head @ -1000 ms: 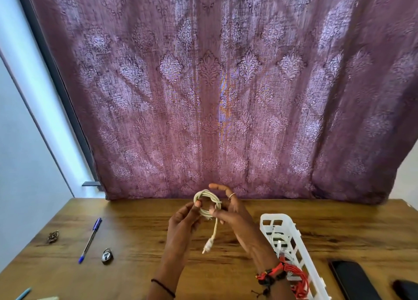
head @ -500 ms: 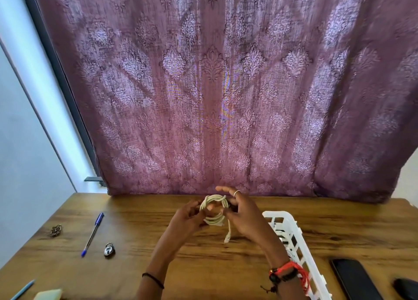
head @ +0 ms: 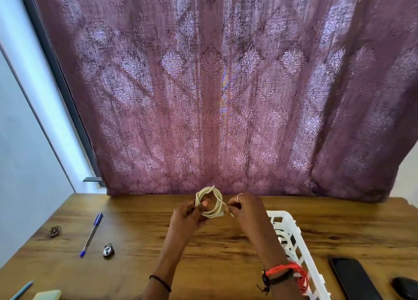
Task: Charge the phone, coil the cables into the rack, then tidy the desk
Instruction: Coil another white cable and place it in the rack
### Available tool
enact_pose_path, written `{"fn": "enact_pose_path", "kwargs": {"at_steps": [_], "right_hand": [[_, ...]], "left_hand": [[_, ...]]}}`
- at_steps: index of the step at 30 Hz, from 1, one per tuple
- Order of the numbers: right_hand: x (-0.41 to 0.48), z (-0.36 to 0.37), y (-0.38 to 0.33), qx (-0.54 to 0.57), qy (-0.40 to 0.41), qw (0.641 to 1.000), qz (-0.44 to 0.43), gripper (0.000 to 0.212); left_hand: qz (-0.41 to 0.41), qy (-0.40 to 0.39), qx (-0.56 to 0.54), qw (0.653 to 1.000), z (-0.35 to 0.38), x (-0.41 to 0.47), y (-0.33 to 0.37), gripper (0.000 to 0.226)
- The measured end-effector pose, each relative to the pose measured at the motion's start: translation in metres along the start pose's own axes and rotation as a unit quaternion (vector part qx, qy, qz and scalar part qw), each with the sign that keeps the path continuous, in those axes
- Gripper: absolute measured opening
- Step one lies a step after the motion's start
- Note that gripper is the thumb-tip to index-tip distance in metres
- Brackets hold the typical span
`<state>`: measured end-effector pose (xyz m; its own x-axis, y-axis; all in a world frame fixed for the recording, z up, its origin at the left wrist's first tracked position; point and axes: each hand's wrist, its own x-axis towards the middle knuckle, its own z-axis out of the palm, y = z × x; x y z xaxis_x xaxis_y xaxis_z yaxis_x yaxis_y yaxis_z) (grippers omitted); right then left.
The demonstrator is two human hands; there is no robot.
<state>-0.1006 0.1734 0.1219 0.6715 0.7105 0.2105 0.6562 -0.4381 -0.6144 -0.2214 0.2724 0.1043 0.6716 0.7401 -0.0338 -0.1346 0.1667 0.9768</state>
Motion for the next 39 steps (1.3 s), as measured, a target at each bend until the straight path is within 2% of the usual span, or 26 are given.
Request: {"fn": "enact_pose_path", "kwargs": {"at_steps": [2, 6, 9, 12, 18, 22, 29, 33, 36, 39], "right_hand": [[0.001, 0.002, -0.004, -0.009, 0.025, 1.0, 0.009, 0.015], [-0.003, 0.006, -0.013, 0.006, 0.079, 0.997, 0.002, 0.022], [-0.009, 0.008, -0.016, 0.073, 0.114, 0.991, 0.007, 0.021], [-0.012, 0.009, -0.019, 0.138, 0.103, 0.985, 0.014, 0.018], [-0.013, 0.015, -0.027, 0.178, 0.095, 0.979, 0.012, 0.02], [-0.013, 0.021, -0.028, 0.189, 0.049, 0.981, 0.011, 0.024], [-0.009, 0.023, -0.02, 0.259, 0.054, 0.964, 0.014, 0.02], [-0.013, 0.011, -0.024, 0.346, 0.008, 0.938, 0.012, 0.007], [-0.012, 0.009, -0.021, 0.376, -0.004, 0.927, 0.012, 0.016], [-0.011, 0.009, -0.017, 0.39, -0.019, 0.92, 0.018, 0.014]], "left_hand": [[0.001, -0.001, -0.016, 1.0, 0.002, -0.001, 0.0, 0.01], [-0.002, 0.014, -0.072, 0.997, 0.004, 0.0, -0.003, 0.021], [-0.013, 0.029, -0.109, 0.994, 0.005, -0.001, -0.006, 0.017], [-0.013, 0.038, -0.116, 0.992, 0.004, -0.003, -0.01, 0.02], [0.002, 0.076, -0.125, 0.989, 0.009, -0.003, -0.014, 0.015], [0.016, 0.09, -0.119, 0.989, 0.008, -0.007, -0.012, 0.011], [0.012, 0.039, -0.079, 0.996, 0.006, -0.009, -0.01, 0.022], [-0.038, 0.028, -0.098, 0.994, 0.002, -0.008, -0.007, 0.024], [-0.082, -0.009, -0.107, 0.991, -0.001, -0.007, -0.003, 0.03], [-0.116, -0.053, -0.151, 0.98, -0.002, -0.009, 0.002, 0.028]]}}
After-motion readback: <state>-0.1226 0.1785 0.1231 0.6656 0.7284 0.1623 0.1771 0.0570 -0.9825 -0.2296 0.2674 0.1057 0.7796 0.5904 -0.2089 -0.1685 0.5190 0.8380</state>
